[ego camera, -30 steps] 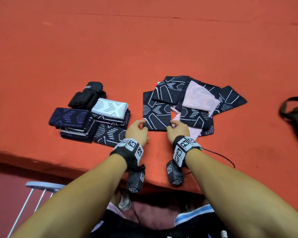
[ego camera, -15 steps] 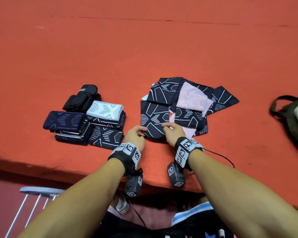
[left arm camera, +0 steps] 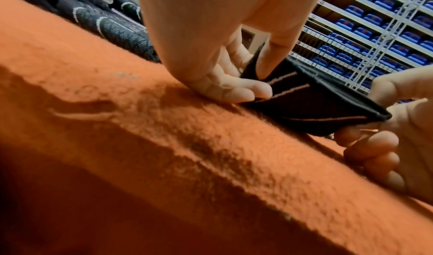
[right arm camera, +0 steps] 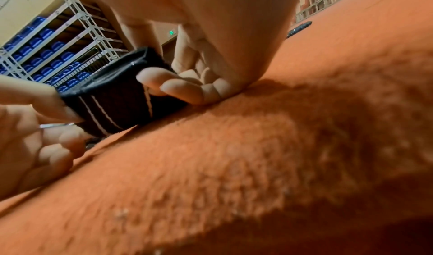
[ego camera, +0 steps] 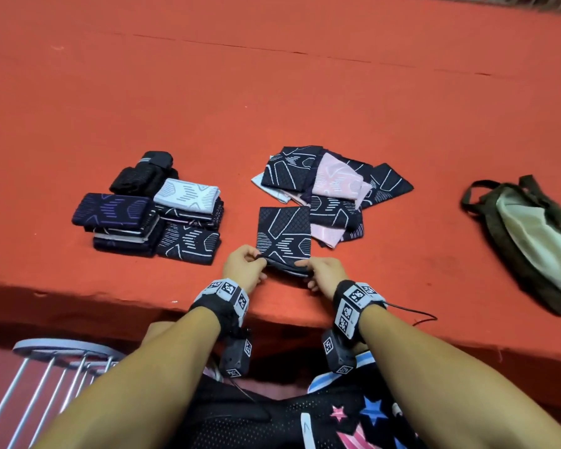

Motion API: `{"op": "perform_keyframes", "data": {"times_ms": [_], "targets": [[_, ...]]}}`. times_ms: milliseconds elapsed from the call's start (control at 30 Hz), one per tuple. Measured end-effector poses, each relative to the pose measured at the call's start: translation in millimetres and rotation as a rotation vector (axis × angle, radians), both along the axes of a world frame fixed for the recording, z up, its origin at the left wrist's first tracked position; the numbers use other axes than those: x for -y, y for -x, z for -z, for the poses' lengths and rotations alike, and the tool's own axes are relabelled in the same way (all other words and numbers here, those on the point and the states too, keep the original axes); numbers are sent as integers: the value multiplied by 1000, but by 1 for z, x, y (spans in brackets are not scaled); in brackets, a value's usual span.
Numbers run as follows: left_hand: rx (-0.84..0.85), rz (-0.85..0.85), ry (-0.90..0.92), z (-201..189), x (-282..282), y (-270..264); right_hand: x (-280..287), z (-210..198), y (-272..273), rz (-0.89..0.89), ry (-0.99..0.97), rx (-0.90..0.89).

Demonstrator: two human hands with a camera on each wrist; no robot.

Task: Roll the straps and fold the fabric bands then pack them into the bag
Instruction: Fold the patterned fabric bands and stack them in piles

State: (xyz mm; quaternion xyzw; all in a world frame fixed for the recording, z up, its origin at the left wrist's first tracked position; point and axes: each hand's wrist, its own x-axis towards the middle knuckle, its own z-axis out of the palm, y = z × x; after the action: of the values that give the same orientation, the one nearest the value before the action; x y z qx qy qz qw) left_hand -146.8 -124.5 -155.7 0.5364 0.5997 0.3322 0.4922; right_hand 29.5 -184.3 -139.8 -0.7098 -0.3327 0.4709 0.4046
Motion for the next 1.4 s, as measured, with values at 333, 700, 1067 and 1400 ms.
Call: {"op": "perform_keyframes", "data": {"times_ms": [333, 700, 1067, 1400], "targets": [[180, -55, 94, 9, 2, 14, 0, 25, -5, 60, -58, -39], [205, 6, 116, 13, 5, 17, 3, 25, -8, -36, -175, 52], [143, 67, 44, 14, 3, 24, 4, 28, -8, -34, -178, 42], [25, 80, -85, 14, 10, 18, 0, 28, -7, -27, -159, 131]]}}
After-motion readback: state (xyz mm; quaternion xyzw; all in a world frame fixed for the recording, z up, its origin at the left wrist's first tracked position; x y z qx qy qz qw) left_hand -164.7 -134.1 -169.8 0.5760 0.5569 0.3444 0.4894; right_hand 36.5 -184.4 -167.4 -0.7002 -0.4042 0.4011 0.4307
